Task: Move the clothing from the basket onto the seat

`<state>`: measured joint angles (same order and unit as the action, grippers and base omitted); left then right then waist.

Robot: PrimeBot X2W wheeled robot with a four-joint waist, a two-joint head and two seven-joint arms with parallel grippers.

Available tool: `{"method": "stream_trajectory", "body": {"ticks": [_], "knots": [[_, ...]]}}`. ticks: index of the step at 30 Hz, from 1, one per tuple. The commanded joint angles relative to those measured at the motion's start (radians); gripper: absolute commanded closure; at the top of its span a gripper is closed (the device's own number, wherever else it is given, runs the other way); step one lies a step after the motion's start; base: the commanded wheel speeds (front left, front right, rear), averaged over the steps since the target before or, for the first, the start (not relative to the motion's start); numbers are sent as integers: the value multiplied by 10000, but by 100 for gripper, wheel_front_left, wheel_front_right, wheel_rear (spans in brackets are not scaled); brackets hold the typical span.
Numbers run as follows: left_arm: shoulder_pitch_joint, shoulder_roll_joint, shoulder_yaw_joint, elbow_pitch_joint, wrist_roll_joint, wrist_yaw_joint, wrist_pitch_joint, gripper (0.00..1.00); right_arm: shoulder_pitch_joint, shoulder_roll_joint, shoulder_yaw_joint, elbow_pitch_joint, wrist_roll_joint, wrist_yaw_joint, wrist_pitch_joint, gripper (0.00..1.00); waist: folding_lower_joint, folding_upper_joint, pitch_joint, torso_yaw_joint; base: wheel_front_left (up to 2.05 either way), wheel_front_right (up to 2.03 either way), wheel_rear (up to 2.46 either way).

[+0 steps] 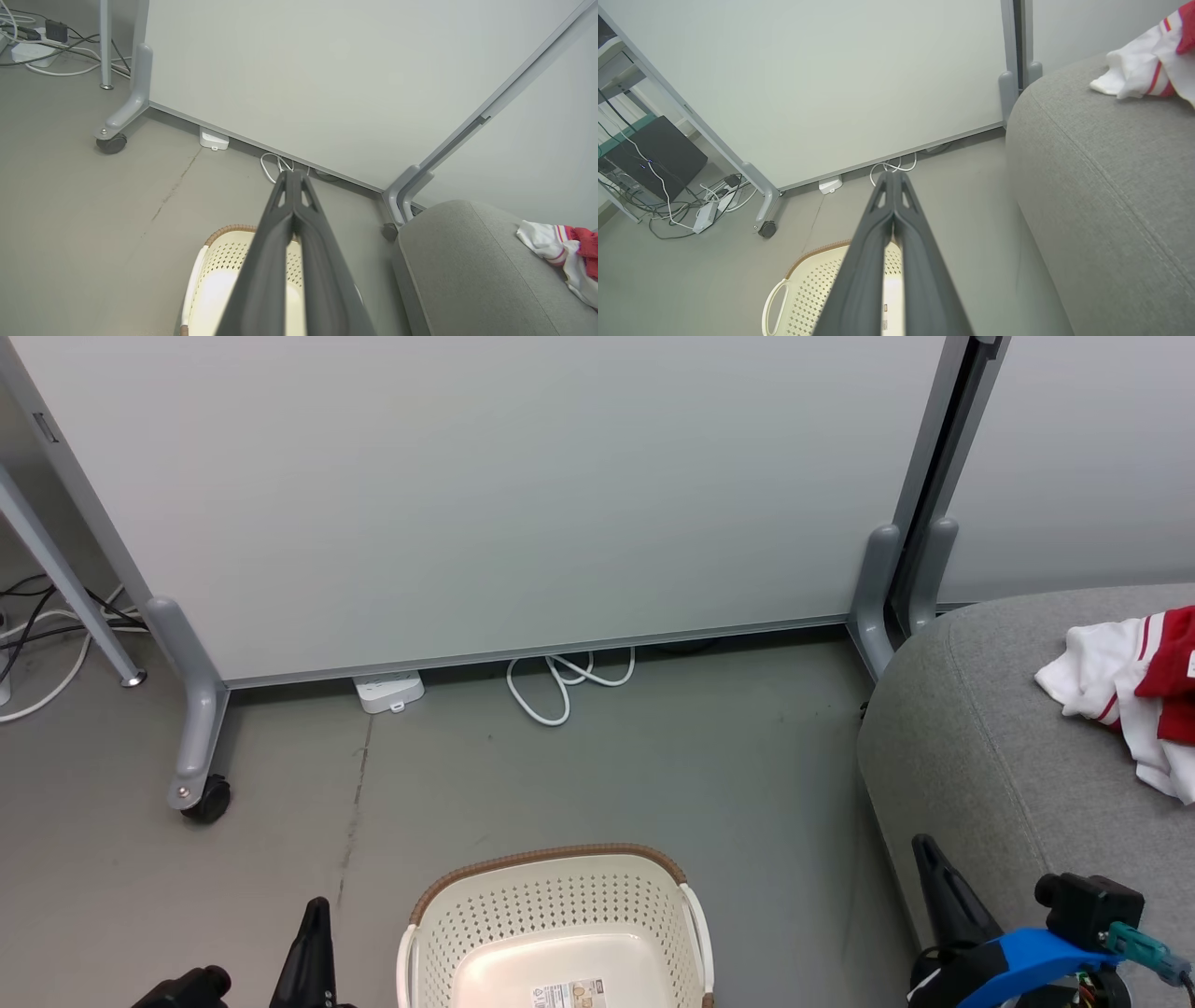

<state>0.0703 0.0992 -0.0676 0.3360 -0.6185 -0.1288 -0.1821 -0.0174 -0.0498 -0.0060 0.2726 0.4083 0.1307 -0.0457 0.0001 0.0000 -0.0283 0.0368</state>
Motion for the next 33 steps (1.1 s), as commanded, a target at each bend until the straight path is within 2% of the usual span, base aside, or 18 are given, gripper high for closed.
{"method": "stream_trajectory", "body": {"ticks": [1, 13, 33], "knots": [[-359, 36, 117, -197, -248, -5, 55, 100, -266, -10, -48, -185, 298, 0, 20, 100, -1, 0, 1, -2, 0, 0, 0], [-641, -53, 431, -339, -2027, -8, 585, 100, -398, -10, -236, -221, 2451, 0, 304, 100, -1, 0, 39, -46, 0, 0, 0], [-1002, -177, 832, -516, -4313, -14, 1276, 100, -594, -10, -487, -255, 5214, 1, 685, 100, -1, 0, 96, -113, 0, 0, 0]]}}
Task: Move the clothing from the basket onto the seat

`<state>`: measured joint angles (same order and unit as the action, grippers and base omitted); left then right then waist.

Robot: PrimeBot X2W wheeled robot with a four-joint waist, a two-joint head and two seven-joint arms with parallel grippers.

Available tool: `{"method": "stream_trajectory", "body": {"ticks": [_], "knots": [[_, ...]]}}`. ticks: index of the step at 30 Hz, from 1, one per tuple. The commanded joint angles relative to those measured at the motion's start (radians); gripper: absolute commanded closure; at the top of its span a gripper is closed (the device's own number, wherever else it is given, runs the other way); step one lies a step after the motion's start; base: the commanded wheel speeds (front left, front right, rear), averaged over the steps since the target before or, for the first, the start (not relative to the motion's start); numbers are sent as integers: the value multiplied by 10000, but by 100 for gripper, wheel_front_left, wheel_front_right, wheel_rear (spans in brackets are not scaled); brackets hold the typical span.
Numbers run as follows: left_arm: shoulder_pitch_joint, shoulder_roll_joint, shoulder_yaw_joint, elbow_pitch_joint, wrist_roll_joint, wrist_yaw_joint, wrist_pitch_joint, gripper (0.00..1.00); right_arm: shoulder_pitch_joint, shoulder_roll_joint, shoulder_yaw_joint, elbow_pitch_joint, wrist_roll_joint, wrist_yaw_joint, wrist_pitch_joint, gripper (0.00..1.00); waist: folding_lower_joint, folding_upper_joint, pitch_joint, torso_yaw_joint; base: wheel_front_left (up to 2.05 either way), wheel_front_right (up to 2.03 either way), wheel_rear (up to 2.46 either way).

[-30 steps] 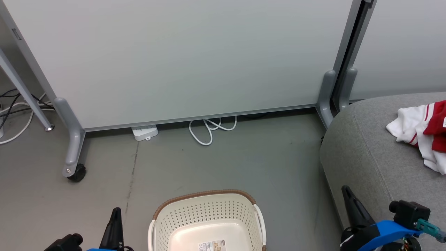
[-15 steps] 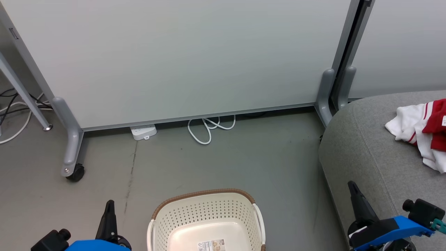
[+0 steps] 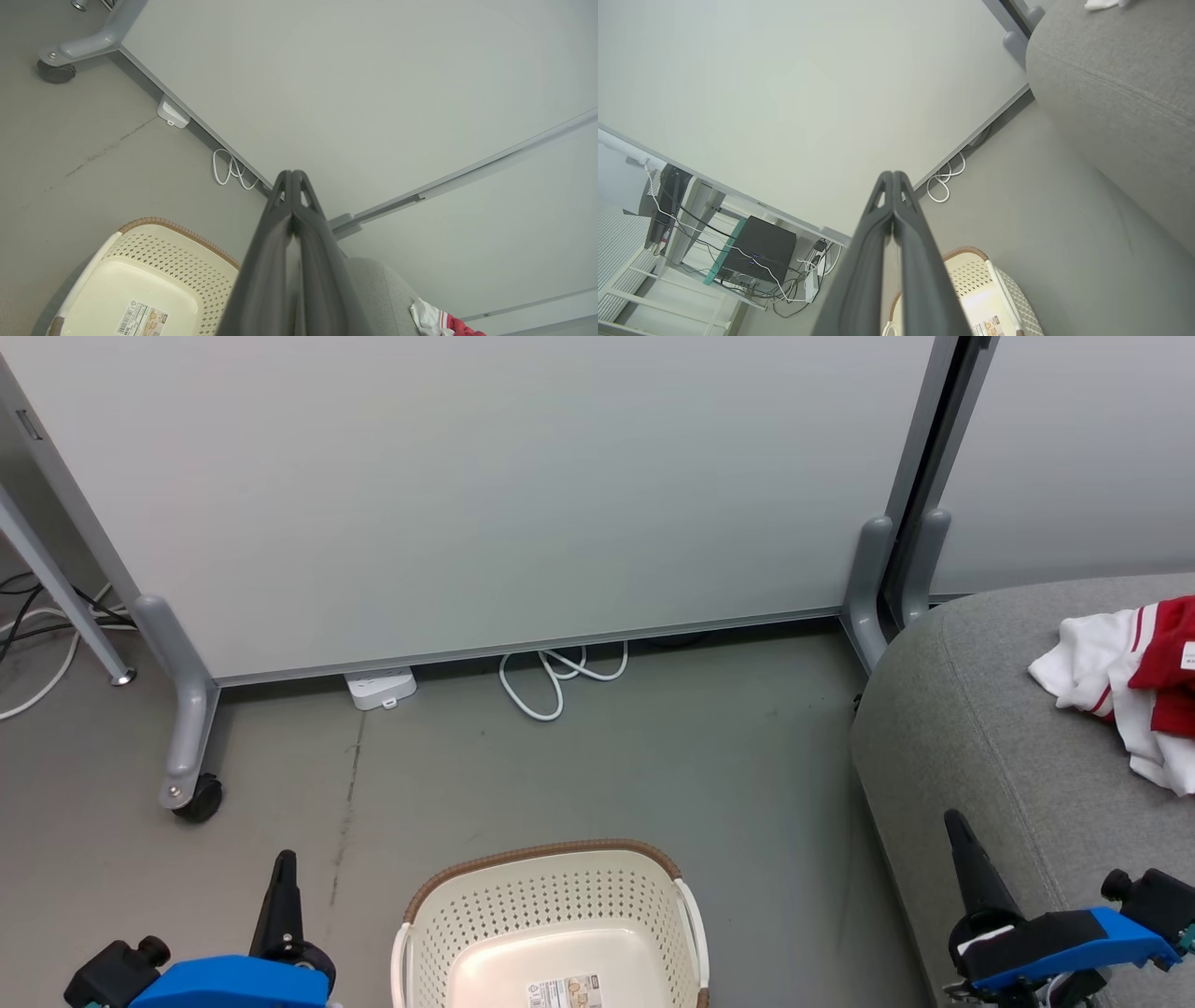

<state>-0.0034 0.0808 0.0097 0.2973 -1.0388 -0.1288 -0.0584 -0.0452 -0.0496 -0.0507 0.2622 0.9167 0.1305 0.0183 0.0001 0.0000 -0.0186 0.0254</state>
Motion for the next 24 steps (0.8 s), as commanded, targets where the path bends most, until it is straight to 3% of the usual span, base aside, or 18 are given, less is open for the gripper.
{"method": "stream_trajectory", "body": {"ticks": [1, 24], "knots": [[-282, 2, 75, -136, -215, -14, 67, 100, -323, -12, -50, -153, 257, 3, 64, 100, -1, 0, 3, -3, 0, 0, 0], [-610, -106, 454, -302, -2321, -21, 709, 100, -462, -12, -282, -173, 2826, 4, 406, 100, -1, 0, 69, -81, 0, 0, 0]]}}
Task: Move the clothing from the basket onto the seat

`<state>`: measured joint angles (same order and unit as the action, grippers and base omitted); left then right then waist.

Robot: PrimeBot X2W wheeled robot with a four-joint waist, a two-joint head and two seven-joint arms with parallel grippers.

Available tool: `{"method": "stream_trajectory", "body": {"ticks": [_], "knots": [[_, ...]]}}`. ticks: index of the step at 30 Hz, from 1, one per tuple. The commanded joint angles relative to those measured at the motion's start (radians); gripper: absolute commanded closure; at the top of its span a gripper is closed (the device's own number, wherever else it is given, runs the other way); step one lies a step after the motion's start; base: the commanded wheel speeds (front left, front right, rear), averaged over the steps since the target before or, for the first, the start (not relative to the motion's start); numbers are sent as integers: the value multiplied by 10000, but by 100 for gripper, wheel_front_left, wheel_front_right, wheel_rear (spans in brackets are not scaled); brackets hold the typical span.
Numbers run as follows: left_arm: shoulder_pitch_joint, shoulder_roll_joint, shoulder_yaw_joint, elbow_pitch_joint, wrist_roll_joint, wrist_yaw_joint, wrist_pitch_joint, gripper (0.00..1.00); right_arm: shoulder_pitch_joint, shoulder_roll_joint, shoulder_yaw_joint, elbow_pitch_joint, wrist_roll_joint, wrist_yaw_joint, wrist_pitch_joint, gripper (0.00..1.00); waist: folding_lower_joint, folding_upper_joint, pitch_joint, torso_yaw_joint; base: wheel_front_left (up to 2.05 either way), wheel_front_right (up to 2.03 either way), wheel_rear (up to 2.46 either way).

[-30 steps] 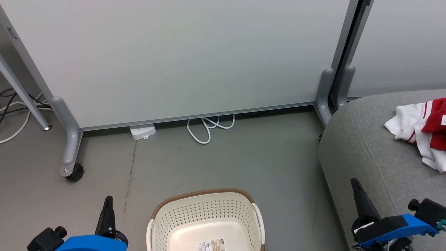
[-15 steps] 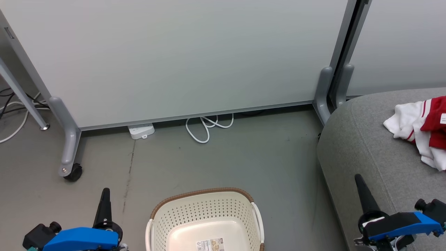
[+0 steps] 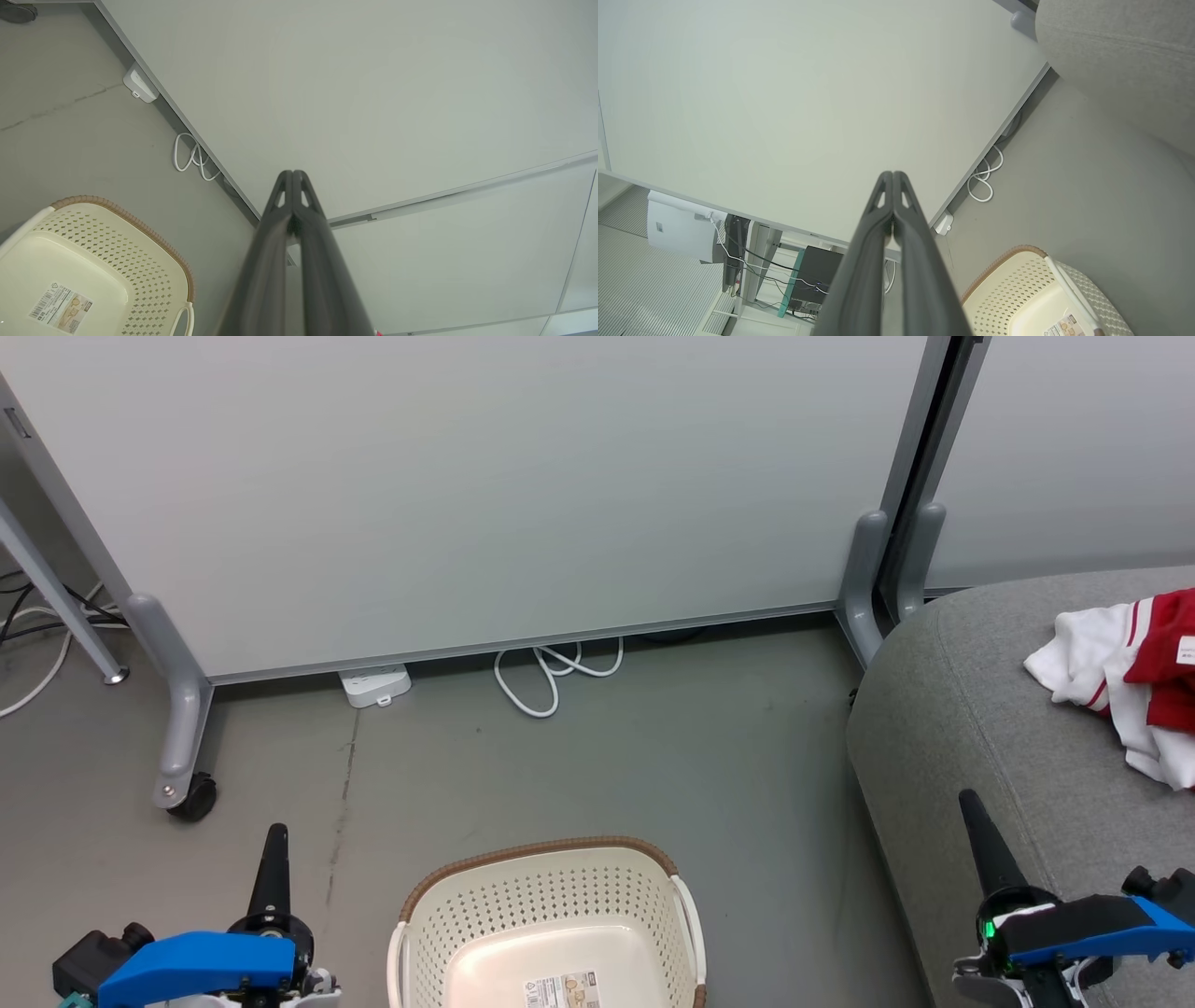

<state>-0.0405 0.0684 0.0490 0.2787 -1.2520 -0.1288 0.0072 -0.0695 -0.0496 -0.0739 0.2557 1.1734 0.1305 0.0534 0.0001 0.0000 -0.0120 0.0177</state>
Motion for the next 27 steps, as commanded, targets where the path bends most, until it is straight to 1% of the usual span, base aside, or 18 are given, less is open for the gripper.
{"method": "stream_trajectory", "body": {"ticks": [1, 27], "knots": [[-252, 15, 77, -124, -274, -21, 86, 100, -222, -12, -60, -109, 360, 4, 69, 100, -1, 0, 6, -7, 0, 0, 0], [-530, -91, 411, -256, -2115, -28, 639, 100, -337, -12, -258, -117, 2589, 5, 382, 100, -1, 0, 78, -92, 0, 0, 0]]}}
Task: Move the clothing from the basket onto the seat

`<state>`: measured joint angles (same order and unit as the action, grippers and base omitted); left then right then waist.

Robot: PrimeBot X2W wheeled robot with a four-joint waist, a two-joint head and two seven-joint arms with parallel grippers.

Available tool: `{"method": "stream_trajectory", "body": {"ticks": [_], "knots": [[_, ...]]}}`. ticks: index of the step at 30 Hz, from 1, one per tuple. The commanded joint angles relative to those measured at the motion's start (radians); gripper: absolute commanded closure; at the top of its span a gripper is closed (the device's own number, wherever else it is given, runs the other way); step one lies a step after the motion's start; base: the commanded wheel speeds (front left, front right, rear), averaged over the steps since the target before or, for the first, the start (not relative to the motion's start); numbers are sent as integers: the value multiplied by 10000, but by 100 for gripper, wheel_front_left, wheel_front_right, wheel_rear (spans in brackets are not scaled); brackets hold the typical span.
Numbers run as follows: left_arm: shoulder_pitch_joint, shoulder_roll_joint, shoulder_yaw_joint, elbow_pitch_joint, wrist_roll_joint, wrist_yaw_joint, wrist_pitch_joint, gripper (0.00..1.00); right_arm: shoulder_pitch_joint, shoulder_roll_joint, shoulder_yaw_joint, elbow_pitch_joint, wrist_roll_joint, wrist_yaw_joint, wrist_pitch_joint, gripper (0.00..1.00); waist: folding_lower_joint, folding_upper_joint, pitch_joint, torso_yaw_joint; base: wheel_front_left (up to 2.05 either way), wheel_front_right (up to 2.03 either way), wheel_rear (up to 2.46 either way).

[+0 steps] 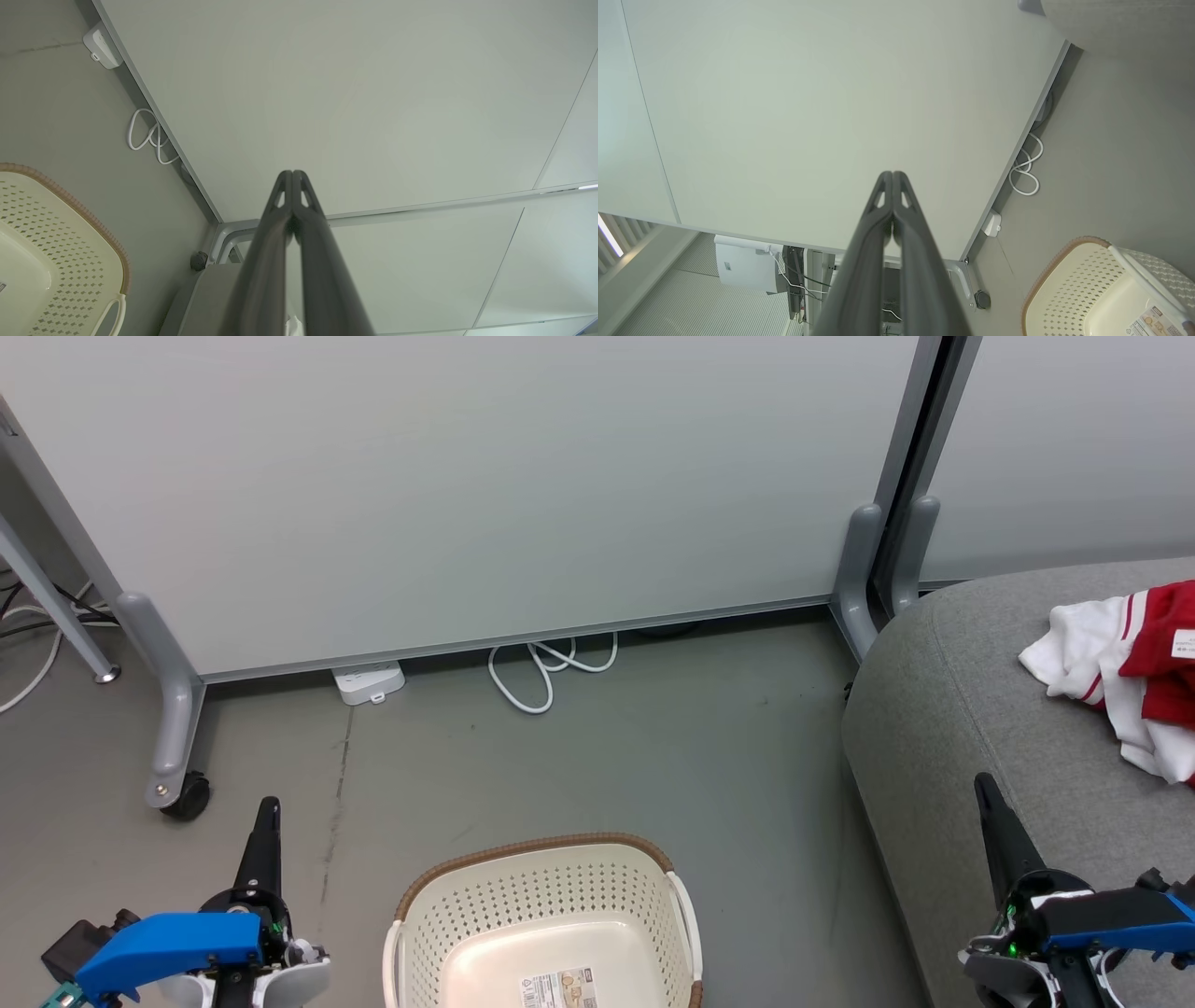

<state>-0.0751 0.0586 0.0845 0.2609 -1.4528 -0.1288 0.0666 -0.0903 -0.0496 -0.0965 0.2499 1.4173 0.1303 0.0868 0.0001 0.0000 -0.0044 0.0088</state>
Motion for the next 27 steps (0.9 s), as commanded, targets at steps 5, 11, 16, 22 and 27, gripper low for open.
{"method": "stream_trajectory", "body": {"ticks": [5, 11, 16, 22, 27], "knots": [[-226, -14, 124, -98, -439, -29, 135, 100, -156, -12, -64, -65, 544, 7, 83, 100, 0, 0, 16, -19, 0, 0, 0], [-291, -39, 194, -129, -809, -31, 264, 100, -172, -12, -107, -64, 1011, 7, 174, 100, -1, 0, 33, -39, 0, 0, 0], [-342, -58, 240, -149, -1115, -33, 355, 100, -197, -12, -143, -63, 1366, 7, 206, 100, -1, 0, 48, -56, 0, 0, 0], [-371, -76, 291, -175, -1468, -34, 459, 100, -231, -12, -180, -65, 1787, 7, 275, 100, -1, 0, 65, -76, 0, 0, 0], [-391, -87, 322, -185, -1608, -35, 514, 100, -252, -12, -194, -66, 1966, 7, 294, 100, -1, 0, 75, -88, 0, 0, 0]]}}
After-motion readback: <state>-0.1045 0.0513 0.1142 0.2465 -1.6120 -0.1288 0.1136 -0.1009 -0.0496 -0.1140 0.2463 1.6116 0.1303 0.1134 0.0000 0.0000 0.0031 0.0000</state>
